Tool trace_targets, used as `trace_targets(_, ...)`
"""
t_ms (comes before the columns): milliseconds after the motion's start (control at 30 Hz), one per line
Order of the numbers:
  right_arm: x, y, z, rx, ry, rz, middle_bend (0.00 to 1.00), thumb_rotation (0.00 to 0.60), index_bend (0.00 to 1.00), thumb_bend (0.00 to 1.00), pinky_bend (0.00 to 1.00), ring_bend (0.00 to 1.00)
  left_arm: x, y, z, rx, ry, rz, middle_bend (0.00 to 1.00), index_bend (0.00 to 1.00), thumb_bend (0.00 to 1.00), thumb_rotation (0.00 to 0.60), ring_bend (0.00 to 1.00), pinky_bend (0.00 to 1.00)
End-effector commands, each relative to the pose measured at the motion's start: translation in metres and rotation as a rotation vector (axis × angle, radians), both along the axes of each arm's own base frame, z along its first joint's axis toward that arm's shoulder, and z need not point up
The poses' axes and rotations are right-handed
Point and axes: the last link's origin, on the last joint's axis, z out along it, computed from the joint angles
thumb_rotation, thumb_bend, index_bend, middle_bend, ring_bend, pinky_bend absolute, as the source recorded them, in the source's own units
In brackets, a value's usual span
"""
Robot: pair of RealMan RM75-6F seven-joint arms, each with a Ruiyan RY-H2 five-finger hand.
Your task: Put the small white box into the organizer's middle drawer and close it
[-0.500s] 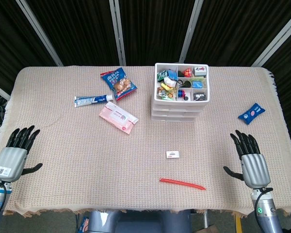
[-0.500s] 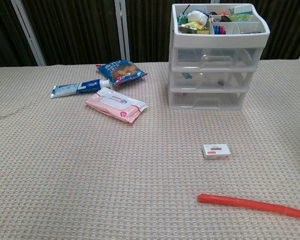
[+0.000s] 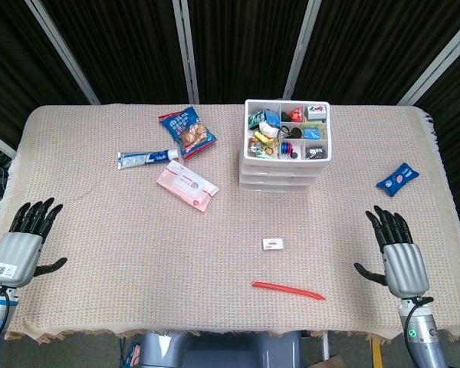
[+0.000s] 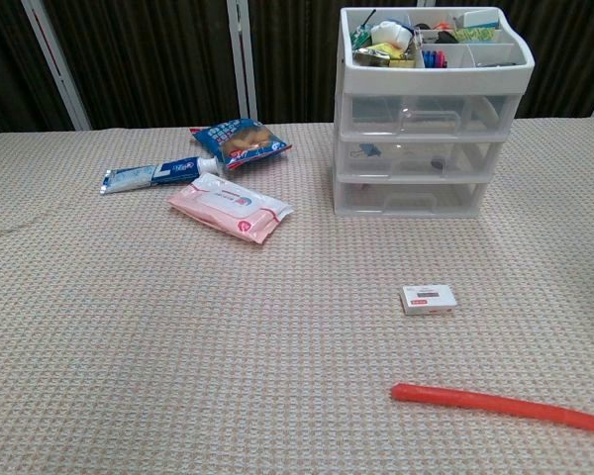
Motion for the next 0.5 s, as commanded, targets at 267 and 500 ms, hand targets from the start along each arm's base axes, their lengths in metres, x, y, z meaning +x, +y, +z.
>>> trace_targets(267,0.005,0.000,0.001,-0.012,-0.025,0.003,0.14,0.600,0.11,0.06,0.20,0.12,0.000,-0.001,0.002,0.006,-0.015,0.003,0.00,0.00,0.00,0.600,0.00,0.00)
trace_targets(500,0.019,-0.009,0.006,-0.027,-0.196,-0.019,0.59,0.600,0.17,0.10,0.60,0.62,0.002,-0.003,0.003,0.011,-0.019,-0.013,0.00,0.00,0.00,0.600,0.00,0.00)
